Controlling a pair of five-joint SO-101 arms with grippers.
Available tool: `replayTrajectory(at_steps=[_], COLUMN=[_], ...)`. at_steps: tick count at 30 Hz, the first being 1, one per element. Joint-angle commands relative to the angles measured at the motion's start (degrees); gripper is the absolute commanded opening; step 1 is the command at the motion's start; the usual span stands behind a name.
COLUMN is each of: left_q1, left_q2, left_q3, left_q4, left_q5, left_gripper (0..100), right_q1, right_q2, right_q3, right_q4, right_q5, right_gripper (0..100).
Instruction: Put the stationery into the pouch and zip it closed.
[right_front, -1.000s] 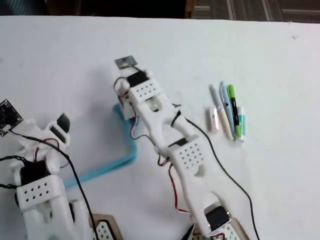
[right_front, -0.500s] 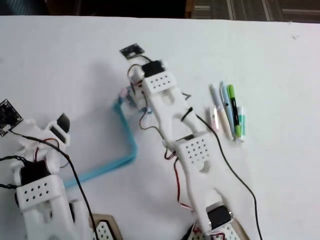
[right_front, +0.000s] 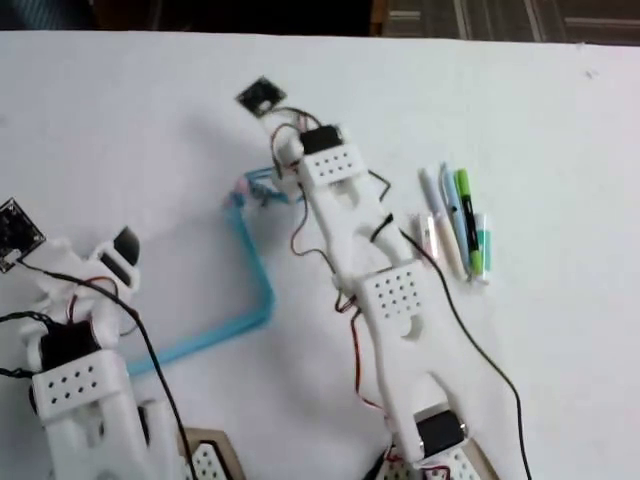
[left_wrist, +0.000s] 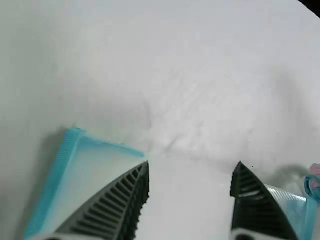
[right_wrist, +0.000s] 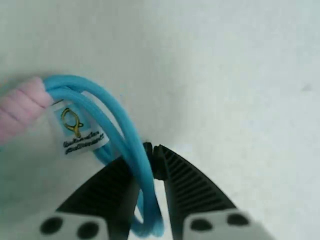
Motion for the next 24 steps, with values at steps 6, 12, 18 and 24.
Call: replayTrajectory(at_steps=[6,12,18,24], left_q1=[-0.48,0.92,4.88,5.41], left_q2=[-0.31,-0.31,0.13,0.04], left_q3=[-0.70,-11.69,-27.08,-36.13], left_q4=[-0.44,10.90,22.68,26.37], left_q5=[0.00,0.26,0.35,0.18], left_gripper=[27,28,28,28], right_q1=[0.66,1.45,-0.22,-1.63], right_q2=[2.15,-0.40,-1.27,-11.12], right_q3=[-2.55,-14.77,-33.32,-34.20], right_q4=[-10.24,-9.54,-0.48,0.84], right_q5=[2.81,-0.53,-1.14,-1.23], right_gripper=[1.6,1.6,1.6,1.6])
